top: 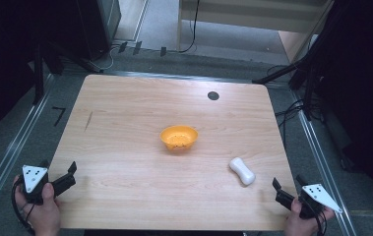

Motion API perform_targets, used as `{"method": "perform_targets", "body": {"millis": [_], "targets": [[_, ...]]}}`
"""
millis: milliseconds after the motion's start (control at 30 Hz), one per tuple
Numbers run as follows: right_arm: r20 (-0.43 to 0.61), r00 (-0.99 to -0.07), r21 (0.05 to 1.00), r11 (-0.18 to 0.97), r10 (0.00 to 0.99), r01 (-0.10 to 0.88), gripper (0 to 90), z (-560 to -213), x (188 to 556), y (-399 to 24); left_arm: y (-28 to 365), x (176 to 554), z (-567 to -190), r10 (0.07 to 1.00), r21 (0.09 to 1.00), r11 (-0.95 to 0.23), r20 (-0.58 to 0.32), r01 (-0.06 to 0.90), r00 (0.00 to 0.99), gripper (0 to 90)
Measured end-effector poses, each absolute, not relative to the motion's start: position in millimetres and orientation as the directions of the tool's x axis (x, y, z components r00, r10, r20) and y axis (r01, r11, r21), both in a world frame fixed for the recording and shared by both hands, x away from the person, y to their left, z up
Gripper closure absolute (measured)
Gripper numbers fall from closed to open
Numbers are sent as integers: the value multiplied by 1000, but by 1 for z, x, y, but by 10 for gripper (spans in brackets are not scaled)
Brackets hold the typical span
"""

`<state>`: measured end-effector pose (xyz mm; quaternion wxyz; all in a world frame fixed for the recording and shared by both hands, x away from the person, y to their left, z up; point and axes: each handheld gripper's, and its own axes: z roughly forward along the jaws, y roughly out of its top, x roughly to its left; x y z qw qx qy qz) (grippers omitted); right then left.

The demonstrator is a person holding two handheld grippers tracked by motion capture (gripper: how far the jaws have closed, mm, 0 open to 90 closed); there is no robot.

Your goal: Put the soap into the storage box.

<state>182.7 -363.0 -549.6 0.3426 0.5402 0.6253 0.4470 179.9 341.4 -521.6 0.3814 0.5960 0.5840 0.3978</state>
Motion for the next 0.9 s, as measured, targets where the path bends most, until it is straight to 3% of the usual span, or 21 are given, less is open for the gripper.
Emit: {"method": "perform_targets", "body": {"millis": [267, 400, 500, 600, 667, 800, 900], "targets": [[35, -210, 910, 56, 977, 410, 158, -549, 185, -359, 342, 181, -521, 1000, 915, -18, 19, 403, 1, 132], [18, -209, 892, 79, 978, 445, 260, -542, 189, -358, 341, 181, -521, 999, 913, -33, 34, 407, 5, 132], [33, -219, 887, 73, 975, 456, 283, -535, 191, -359, 341, 181, -521, 999, 912, -33, 34, 409, 5, 132], [56, -210, 847, 65, 976, 527, 347, -526, 200, -358, 342, 182, -521, 1000, 910, -30, 31, 413, 5, 132], [95, -240, 840, 51, 966, 540, 371, -524, 202, -359, 342, 182, -521, 1000, 909, -27, 29, 416, 3, 132], [75, -277, 819, 99, 958, 565, 394, -519, 206, -354, 342, 182, -521, 1000, 908, -26, 27, 417, 4, 132], [49, -356, 786, 184, 933, 591, 441, -517, 213, -350, 342, 182, -521, 1000, 908, -26, 27, 418, 4, 132]]}}
